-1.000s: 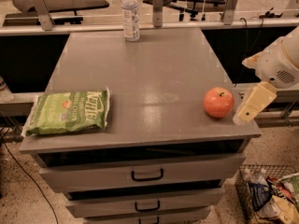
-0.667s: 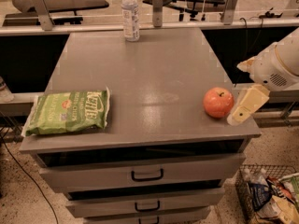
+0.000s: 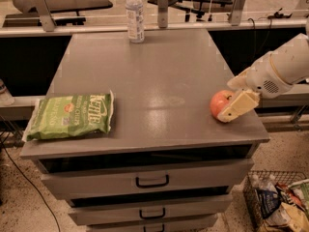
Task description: Move apple near green jalapeno chip bag
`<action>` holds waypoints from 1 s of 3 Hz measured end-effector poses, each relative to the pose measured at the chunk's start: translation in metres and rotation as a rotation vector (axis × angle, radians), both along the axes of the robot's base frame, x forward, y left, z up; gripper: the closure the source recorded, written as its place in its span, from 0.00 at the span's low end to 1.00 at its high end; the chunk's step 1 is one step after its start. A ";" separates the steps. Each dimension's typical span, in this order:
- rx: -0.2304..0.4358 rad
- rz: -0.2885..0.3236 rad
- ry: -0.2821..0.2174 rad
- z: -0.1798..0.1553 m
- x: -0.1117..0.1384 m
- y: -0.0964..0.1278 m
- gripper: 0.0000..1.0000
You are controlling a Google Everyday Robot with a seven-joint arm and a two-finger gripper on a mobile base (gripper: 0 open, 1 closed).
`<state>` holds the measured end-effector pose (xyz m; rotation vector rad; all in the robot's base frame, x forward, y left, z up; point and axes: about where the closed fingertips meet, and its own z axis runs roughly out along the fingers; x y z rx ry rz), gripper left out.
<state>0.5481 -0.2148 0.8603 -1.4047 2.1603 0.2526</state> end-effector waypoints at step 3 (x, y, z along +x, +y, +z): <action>0.042 -0.031 -0.028 0.013 0.013 0.004 0.97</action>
Offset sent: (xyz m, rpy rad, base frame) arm 0.0121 0.0057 0.0072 0.0549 -0.0111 -0.0395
